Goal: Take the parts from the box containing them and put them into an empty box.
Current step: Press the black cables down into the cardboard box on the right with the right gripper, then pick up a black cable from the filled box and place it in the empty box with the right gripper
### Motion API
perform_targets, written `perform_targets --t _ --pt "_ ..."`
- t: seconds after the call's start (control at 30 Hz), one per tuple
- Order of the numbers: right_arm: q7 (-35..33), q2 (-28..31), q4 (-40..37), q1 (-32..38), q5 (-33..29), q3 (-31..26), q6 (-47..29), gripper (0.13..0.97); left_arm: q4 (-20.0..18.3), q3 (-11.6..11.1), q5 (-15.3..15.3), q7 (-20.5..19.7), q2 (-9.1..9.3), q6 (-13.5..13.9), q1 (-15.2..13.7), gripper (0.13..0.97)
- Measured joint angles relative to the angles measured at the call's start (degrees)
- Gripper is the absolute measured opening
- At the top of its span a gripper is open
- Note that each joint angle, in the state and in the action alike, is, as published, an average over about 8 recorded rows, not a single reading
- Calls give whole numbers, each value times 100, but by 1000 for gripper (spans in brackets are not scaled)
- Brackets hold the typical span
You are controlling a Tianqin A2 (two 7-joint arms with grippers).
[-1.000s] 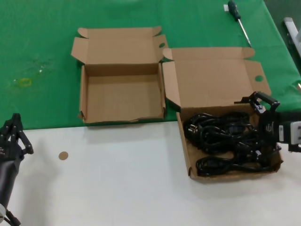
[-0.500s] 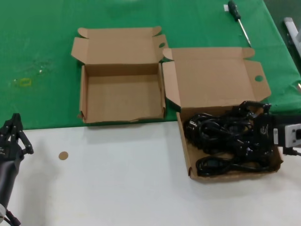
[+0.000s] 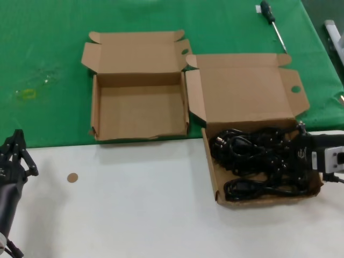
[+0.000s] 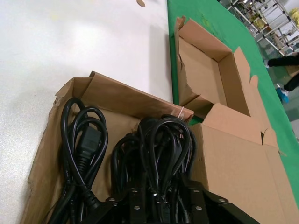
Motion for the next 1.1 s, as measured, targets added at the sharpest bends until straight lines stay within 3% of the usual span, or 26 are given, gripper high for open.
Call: perform_targets --t 0.2,0.5,1.1 --pt "32 11 12 -24 -27 -18 2 286 0 0 0 0 0 0 0 152" --pt "194 90 110 11 -77 -32 -25 220 0 0 0 0 0 0 0 152" --pt "475 36 118 637 -93 26 -48 184 0 0 0 0 0 0 0 152"
